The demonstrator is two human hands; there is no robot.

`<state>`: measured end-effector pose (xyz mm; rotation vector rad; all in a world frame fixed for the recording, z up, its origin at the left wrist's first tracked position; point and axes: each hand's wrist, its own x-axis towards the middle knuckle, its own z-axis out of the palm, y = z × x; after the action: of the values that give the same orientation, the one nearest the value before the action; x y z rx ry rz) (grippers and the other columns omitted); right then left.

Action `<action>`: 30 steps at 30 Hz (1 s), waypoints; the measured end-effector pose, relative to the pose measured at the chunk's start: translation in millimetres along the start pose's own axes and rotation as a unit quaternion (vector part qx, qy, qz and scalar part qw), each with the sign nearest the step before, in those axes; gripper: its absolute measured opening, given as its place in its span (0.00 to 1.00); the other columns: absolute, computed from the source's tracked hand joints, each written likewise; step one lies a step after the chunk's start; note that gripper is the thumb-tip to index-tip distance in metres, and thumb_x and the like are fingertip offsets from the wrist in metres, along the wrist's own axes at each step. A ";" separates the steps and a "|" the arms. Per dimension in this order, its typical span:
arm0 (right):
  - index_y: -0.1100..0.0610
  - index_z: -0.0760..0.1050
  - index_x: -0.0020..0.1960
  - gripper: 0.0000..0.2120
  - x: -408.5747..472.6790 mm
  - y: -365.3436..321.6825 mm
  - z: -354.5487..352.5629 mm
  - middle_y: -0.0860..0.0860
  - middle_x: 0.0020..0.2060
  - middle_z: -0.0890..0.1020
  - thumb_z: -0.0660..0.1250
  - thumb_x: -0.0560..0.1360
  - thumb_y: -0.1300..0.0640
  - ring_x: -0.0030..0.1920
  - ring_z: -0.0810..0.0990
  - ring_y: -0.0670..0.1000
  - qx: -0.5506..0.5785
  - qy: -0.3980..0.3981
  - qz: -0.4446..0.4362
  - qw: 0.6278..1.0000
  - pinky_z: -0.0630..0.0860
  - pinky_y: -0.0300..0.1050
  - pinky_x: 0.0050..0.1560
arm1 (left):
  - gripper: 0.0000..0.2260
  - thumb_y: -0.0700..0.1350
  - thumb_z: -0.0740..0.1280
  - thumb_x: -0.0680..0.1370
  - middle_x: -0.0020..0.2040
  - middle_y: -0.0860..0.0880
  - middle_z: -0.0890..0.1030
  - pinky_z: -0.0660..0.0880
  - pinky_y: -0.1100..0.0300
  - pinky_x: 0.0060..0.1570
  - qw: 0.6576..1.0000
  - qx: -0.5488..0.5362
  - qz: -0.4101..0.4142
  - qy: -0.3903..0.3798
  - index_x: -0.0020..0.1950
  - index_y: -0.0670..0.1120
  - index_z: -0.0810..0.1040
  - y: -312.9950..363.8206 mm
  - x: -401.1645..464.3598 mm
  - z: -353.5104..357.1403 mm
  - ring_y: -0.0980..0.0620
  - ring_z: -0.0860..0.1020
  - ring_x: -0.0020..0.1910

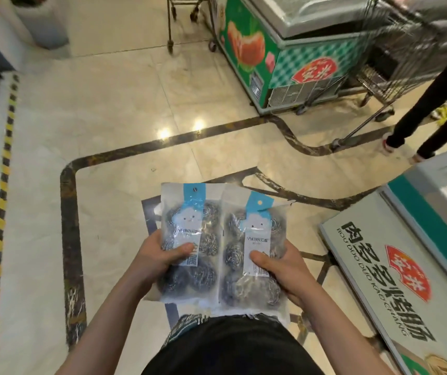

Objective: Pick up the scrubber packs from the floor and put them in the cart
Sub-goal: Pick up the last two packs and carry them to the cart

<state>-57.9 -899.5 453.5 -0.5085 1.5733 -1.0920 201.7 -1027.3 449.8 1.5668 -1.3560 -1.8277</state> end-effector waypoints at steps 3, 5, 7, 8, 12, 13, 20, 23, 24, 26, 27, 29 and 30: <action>0.53 0.81 0.60 0.19 -10.3 -2.5 -19.7 0.50 0.53 0.89 0.78 0.72 0.65 0.54 0.88 0.52 0.017 0.039 -0.026 0.999 0.84 0.45 0.53 | 0.15 0.39 0.78 0.72 0.48 0.47 0.89 0.83 0.50 0.50 0.999 0.022 0.006 -0.031 0.58 0.43 0.82 10.1 11.3 22.8 0.46 0.88 0.46; 0.54 0.81 0.60 0.18 -22.5 2.6 -36.2 0.49 0.52 0.89 0.78 0.73 0.66 0.53 0.88 0.51 0.037 0.075 -0.031 0.996 0.83 0.43 0.51 | 0.16 0.40 0.79 0.72 0.48 0.47 0.89 0.83 0.47 0.52 0.998 0.044 0.006 -0.051 0.58 0.44 0.82 16.6 18.0 42.8 0.46 0.88 0.47; 0.55 0.81 0.61 0.17 -39.5 12.5 -55.1 0.49 0.52 0.89 0.77 0.74 0.66 0.53 0.88 0.52 0.073 0.120 -0.029 0.990 0.84 0.46 0.52 | 0.16 0.41 0.79 0.72 0.48 0.49 0.89 0.83 0.47 0.52 0.994 0.067 0.013 -0.082 0.58 0.44 0.82 21.4 22.1 66.3 0.47 0.88 0.47; 0.55 0.81 0.61 0.17 -49.1 19.0 -64.9 0.50 0.53 0.89 0.76 0.75 0.66 0.54 0.88 0.53 0.092 0.142 -0.027 0.985 0.83 0.48 0.54 | 0.15 0.41 0.79 0.72 0.47 0.50 0.89 0.83 0.49 0.51 0.992 0.082 0.017 -0.096 0.57 0.45 0.82 24.3 21.5 78.6 0.48 0.88 0.47; 0.56 0.81 0.62 0.15 -98.4 52.6 -104.9 0.53 0.52 0.89 0.75 0.76 0.61 0.53 0.88 0.55 0.157 0.246 -0.017 0.956 0.84 0.54 0.56 | 0.15 0.44 0.79 0.73 0.47 0.52 0.89 0.81 0.56 0.46 0.973 0.154 0.040 -0.168 0.57 0.48 0.81 28.0 9.2 136.5 0.53 0.87 0.45; 0.57 0.81 0.63 0.16 -112.8 61.1 -114.8 0.53 0.53 0.89 0.75 0.76 0.60 0.53 0.88 0.56 0.166 0.268 -0.015 0.949 0.83 0.55 0.57 | 0.15 0.44 0.79 0.73 0.46 0.52 0.89 0.81 0.58 0.44 0.968 0.167 0.046 -0.179 0.57 0.48 0.81 27.2 5.3 152.9 0.54 0.87 0.44; 0.55 0.81 0.64 0.15 -228.8 116.5 -197.3 0.54 0.55 0.89 0.74 0.78 0.60 0.55 0.88 0.57 0.243 0.382 -0.032 0.891 0.83 0.58 0.59 | 0.14 0.43 0.79 0.74 0.48 0.52 0.89 0.81 0.53 0.48 0.914 0.247 0.059 -0.315 0.57 0.49 0.81 12.3 -46.8 292.9 0.52 0.87 0.46; 0.57 0.81 0.62 0.13 -277.0 142.1 -230.2 0.54 0.53 0.89 0.73 0.78 0.60 0.53 0.89 0.57 0.283 0.431 -0.035 0.856 0.84 0.55 0.55 | 0.10 0.43 0.75 0.77 0.47 0.51 0.89 0.82 0.52 0.49 0.894 0.253 0.061 -0.364 0.57 0.50 0.81 -4.0 -78.2 355.6 0.53 0.87 0.45; 0.57 0.81 0.62 0.13 -292.3 151.5 -239.5 0.55 0.53 0.89 0.73 0.78 0.60 0.53 0.89 0.57 0.293 0.444 -0.039 0.846 0.84 0.54 0.54 | 0.08 0.46 0.73 0.79 0.47 0.51 0.89 0.81 0.52 0.49 0.888 0.261 0.067 -0.372 0.57 0.50 0.80 -9.9 -89.3 375.1 0.53 0.87 0.45; 0.58 0.82 0.63 0.14 -323.3 170.5 -257.3 0.55 0.53 0.89 0.73 0.78 0.60 0.53 0.88 0.58 0.309 0.473 -0.050 0.824 0.84 0.56 0.56 | 0.06 0.50 0.67 0.83 0.47 0.51 0.88 0.81 0.55 0.48 0.878 0.268 0.066 -0.391 0.56 0.50 0.80 -19.6 -113.9 415.3 0.52 0.87 0.47; 0.58 0.82 0.63 0.15 -338.6 179.2 -264.9 0.55 0.53 0.89 0.74 0.76 0.58 0.54 0.88 0.59 0.317 0.487 -0.055 0.812 0.83 0.57 0.57 | 0.08 0.51 0.65 0.83 0.47 0.51 0.89 0.81 0.55 0.47 0.873 0.269 0.061 -0.403 0.56 0.50 0.80 -24.4 -125.2 434.1 0.53 0.87 0.47; 0.59 0.82 0.63 0.19 -369.6 196.6 -276.4 0.56 0.53 0.89 0.76 0.73 0.56 0.53 0.88 0.58 0.337 0.514 -0.063 0.787 0.84 0.55 0.54 | 0.10 0.52 0.66 0.83 0.48 0.50 0.89 0.82 0.53 0.50 0.856 0.277 0.054 -0.433 0.59 0.49 0.81 -30.7 -153.8 469.9 0.52 0.87 0.48; 0.59 0.81 0.62 0.19 -384.9 205.6 -280.5 0.56 0.52 0.89 0.76 0.73 0.56 0.52 0.89 0.58 0.348 0.526 -0.066 0.773 0.84 0.52 0.50 | 0.10 0.51 0.67 0.83 0.48 0.50 0.89 0.82 0.53 0.49 0.847 0.279 0.053 -0.450 0.60 0.49 0.81 -33.5 -167.5 486.1 0.52 0.87 0.47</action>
<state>-154.2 -390.3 476.0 0.6534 1.8340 -2.1539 -176.7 -678.3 471.2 0.7341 -2.5040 -2.3336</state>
